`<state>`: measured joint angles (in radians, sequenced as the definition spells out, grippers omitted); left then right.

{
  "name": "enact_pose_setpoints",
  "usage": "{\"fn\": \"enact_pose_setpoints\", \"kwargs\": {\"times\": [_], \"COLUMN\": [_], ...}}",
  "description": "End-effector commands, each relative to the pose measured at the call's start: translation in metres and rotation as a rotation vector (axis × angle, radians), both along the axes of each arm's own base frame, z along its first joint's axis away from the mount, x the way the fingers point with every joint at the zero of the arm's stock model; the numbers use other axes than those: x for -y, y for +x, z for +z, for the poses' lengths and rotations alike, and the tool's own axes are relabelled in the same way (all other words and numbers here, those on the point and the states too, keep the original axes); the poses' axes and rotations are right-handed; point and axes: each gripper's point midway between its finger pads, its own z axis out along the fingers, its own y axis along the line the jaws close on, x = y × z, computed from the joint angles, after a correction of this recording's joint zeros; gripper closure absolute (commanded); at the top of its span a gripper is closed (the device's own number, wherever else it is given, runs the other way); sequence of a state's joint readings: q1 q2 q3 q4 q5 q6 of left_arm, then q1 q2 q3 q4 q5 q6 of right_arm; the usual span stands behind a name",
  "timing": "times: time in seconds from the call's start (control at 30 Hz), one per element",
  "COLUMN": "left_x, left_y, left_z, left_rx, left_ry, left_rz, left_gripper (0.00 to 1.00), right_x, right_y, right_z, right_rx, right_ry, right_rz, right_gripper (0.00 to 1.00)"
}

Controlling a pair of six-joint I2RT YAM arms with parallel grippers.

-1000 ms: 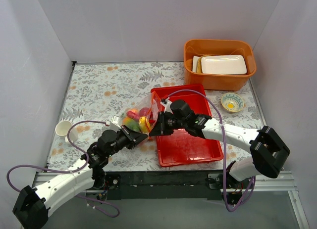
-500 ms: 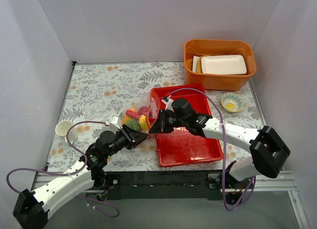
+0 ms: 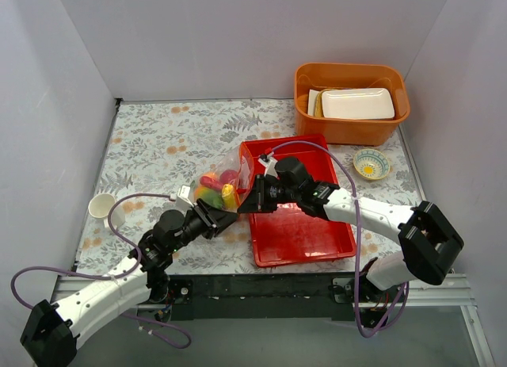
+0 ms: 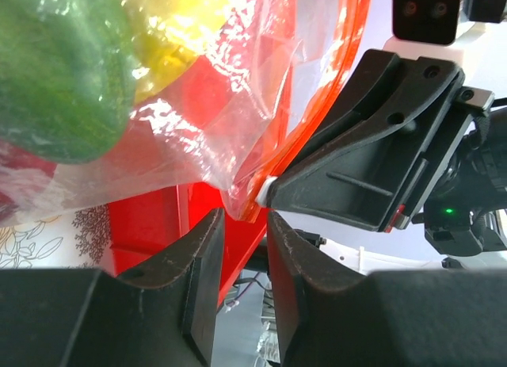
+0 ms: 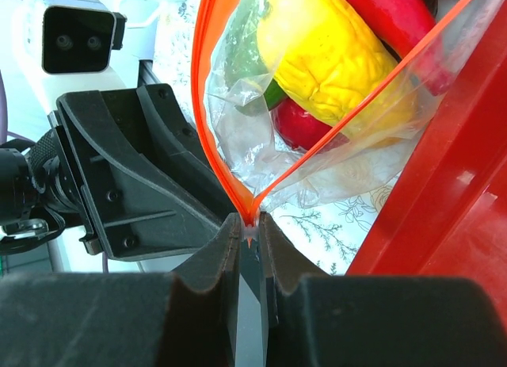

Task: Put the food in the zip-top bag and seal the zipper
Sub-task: Zip the zipper food storage bag at the center of the board.

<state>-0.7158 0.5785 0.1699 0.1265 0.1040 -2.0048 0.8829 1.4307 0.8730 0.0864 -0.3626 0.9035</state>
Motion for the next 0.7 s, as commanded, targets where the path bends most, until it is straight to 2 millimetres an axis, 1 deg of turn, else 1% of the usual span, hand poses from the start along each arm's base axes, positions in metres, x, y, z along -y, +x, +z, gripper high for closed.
{"fn": "enact_pose_setpoints", "kwargs": {"times": [0.0,0.13,0.2,0.47,0.53,0.57,0.67], "left_x": [-0.001,0.001,0.002,0.002,0.002,0.001,-0.001], "left_y": [0.006,0.009,0.010,0.009,0.008,0.007,0.008], "left_z": [0.004,0.007,0.004,0.007,0.008,0.004,0.002], "left_rx": [0.032,0.046,0.041,0.053,0.053,0.044,0.044], "left_ry": [-0.017,-0.025,-0.019,-0.033,-0.035,-0.031,-0.035], "left_rz": [0.027,0.030,0.029,0.030,0.024,0.023,0.038], "left_gripper": [0.74,0.76,0.78,0.79,0.77,0.74,0.69], "right_x": [-0.009,-0.009,-0.009,-0.012,-0.013,-0.013,-0.015], "right_y": [0.003,0.002,0.002,0.001,0.002,0.002,0.003], "right_z": [0.015,0.016,0.017,0.021,0.022,0.023,0.026], "right_rx": [0.020,0.016,0.016,0.010,0.010,0.011,0.012], "right_ry": [0.061,0.063,0.068,0.089,0.093,0.094,0.102], "right_rz": [0.016,0.022,0.024,0.032,0.029,0.029,0.034], "right_gripper": [0.91,0.91,0.91,0.91,0.91,0.90,0.91]}}
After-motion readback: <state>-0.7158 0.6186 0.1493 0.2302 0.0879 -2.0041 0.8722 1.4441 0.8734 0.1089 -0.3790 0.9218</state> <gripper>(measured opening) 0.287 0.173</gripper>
